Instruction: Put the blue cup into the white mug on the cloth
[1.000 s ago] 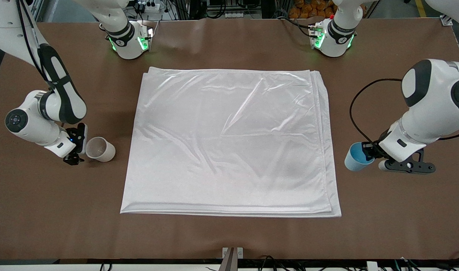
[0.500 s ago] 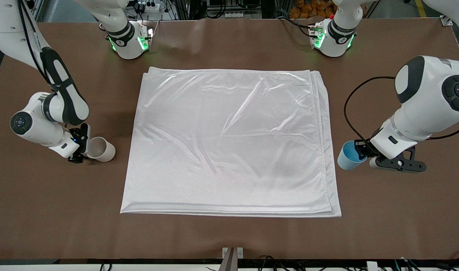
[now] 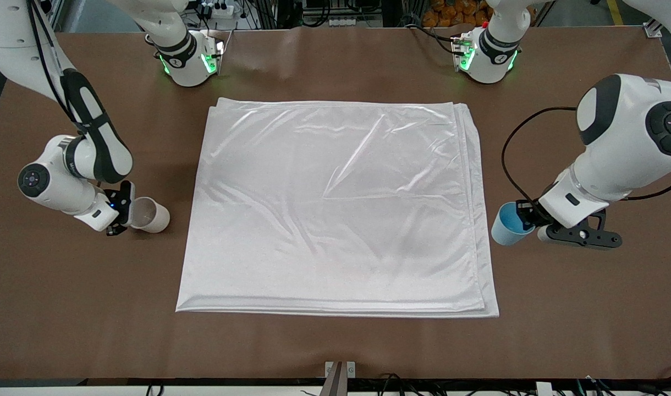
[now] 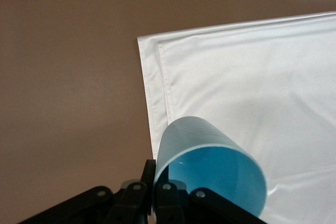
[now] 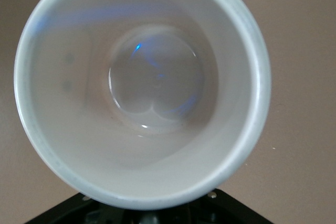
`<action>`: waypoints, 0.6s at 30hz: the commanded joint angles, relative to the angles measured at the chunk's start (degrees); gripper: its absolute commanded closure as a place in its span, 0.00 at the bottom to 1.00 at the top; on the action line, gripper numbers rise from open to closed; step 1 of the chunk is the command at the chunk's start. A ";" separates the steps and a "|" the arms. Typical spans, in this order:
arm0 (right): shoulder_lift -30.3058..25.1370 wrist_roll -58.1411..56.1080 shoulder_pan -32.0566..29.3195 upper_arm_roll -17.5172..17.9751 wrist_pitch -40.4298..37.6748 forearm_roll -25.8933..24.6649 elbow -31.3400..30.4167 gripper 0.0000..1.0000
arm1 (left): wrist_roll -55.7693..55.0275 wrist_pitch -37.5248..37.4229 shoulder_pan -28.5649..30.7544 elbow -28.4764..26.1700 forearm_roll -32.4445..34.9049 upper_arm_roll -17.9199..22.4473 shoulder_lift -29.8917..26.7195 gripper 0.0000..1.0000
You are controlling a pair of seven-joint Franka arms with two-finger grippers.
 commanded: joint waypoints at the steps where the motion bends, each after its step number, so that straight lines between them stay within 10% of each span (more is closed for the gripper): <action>1: -1.06 -2.04 -1.19 0.65 -0.29 6.73 -0.27 1.00 | -0.44 -2.14 0.10 1.18 0.99 -0.45 -0.68 1.00; 18: -9.05 6.29 6.88 1.44 -4.41 7.17 1.23 1.00 | -0.53 -3.11 0.19 1.89 1.08 -1.24 -0.95 1.00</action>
